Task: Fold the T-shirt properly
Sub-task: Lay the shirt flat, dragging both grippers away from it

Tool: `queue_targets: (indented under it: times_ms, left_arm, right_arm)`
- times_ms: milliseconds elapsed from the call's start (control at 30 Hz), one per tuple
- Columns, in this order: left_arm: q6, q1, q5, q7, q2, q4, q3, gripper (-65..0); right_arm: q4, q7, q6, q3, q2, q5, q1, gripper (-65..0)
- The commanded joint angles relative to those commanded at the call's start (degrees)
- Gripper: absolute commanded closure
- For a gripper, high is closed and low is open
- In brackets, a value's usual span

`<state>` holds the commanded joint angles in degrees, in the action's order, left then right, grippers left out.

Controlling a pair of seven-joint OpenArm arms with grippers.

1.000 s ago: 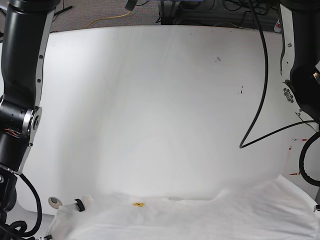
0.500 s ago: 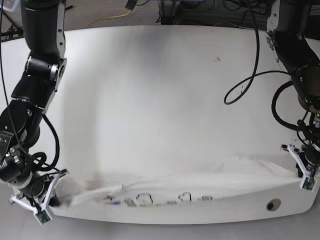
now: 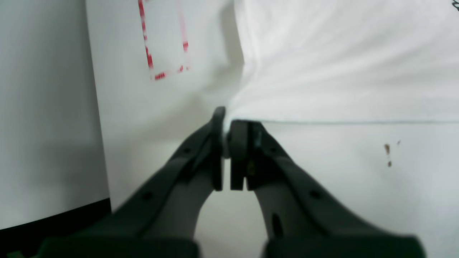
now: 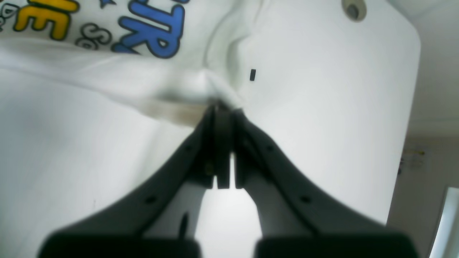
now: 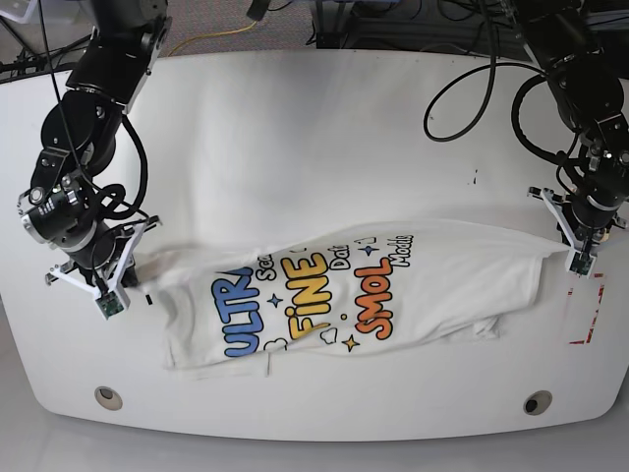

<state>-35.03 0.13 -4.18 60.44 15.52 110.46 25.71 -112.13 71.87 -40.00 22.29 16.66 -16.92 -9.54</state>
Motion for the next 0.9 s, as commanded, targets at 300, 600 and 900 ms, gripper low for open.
queue_targets:
  times_ms: [300,600,900]
  left_arm:
    - [0.00,9.76,0.00,0.00,0.00,0.00,3.60,0.0]
    - [-4.66,18.37,0.09,0.00,-0.53,0.00,7.12,0.0]
    - [-4.97,22.07,0.44,0.00,-2.29,-0.09,10.73,0.0]
  right_arm:
    - [-0.53,0.18,0.00,5.19,-0.09,-5.01,11.96,0.0]
    - [-0.62,0.26,0.00,8.35,-0.09,-11.16,22.33,0.0]
    - [-0.62,0.09,0.00,8.44,-1.32,-16.09,27.96,0.0]
